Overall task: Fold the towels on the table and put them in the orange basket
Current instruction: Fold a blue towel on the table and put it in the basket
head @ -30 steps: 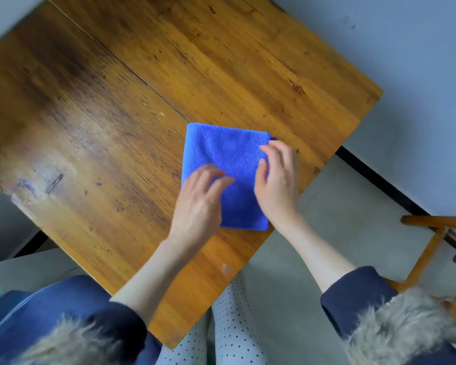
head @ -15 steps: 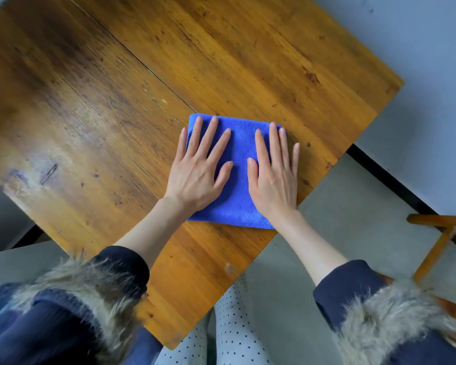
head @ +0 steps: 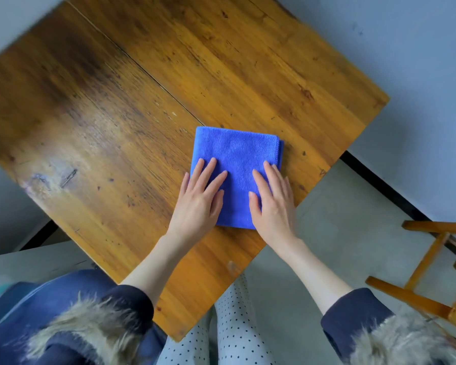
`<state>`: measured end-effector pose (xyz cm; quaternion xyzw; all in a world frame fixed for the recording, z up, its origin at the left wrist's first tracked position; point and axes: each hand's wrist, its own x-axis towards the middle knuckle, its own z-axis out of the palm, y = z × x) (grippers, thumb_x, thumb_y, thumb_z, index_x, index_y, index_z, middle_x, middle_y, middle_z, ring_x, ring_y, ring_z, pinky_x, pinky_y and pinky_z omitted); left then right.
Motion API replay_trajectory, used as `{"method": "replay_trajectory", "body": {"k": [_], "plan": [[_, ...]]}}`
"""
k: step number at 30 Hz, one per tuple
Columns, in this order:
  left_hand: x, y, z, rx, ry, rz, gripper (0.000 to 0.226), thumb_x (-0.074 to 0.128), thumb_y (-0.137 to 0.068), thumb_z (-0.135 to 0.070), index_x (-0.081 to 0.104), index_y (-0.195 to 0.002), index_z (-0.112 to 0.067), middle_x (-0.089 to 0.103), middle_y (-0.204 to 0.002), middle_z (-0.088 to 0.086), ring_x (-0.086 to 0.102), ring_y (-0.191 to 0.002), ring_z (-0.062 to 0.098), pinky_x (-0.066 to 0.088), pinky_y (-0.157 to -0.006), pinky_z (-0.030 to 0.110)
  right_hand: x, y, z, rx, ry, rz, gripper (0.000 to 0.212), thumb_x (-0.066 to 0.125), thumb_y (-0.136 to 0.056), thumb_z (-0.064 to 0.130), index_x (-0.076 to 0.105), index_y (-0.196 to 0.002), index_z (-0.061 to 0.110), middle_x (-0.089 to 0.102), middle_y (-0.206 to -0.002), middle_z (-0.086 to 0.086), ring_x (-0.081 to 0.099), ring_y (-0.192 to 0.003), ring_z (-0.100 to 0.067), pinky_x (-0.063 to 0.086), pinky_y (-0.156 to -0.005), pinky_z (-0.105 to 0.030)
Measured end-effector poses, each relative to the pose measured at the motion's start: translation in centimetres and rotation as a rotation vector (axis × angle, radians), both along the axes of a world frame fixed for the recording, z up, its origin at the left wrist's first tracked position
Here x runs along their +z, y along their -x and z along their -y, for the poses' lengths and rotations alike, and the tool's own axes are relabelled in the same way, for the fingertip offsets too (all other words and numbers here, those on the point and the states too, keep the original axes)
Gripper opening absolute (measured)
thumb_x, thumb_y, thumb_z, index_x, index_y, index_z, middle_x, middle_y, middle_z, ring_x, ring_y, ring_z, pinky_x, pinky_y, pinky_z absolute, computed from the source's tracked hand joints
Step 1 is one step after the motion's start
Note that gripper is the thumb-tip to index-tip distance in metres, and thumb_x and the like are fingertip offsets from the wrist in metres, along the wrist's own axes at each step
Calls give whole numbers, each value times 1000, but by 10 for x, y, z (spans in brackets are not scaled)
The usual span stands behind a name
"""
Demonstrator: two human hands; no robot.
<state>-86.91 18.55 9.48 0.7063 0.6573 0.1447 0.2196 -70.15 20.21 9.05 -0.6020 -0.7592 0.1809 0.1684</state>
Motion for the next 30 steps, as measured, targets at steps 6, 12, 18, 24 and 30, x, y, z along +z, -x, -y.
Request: {"method": "replay_trajectory", "body": {"k": [6, 12, 18, 24, 30], "plan": [[18, 13, -18, 479, 84, 433, 43, 43, -91, -2, 47, -132, -11, 51, -130, 7, 51, -116, 20, 40, -98, 27, 17, -8, -20, -516, 402, -266, 30, 57, -89, 28, 55, -114, 10, 56, -100, -4, 53, -95, -24, 46, -80, -37], [21, 27, -36, 712, 465, 711, 37, 45, -94, -14, 46, -131, -11, 58, -108, 3, 53, -84, 18, 43, -65, 27, 15, -8, -45, -696, 746, -417, 31, 61, -88, 30, 51, -65, 11, 55, -69, -1, 49, -57, -14, 31, -45, -24], [22, 31, -24, 537, 612, 583, 54, 65, -85, -19, 40, -131, -11, 59, -100, 8, 59, -94, 25, 50, -77, 36, 21, -8, -49, -732, 940, -535, 24, 68, -82, 18, 60, -99, 2, 63, -95, -6, 59, -73, -17, 40, -51, -24], [34, 43, 15, 666, 658, 846, 47, 65, -85, -13, 43, -125, -25, 51, -75, -2, 55, -69, 9, 48, -57, 24, 38, 1, -29, -516, 889, -422, 21, 63, -85, 20, 57, -98, 4, 65, -101, -7, 61, -82, -20, 49, -62, -30], [61, 83, 75, 887, 411, 1004, 48, 63, -85, -6, 47, -125, -28, 55, -98, 4, 62, -82, 14, 51, -54, 20, 71, 51, -13, -185, 821, -418, 38, 59, -89, 14, 48, -125, 11, 54, -116, -1, 56, -104, -18, 48, -82, -31]]}}
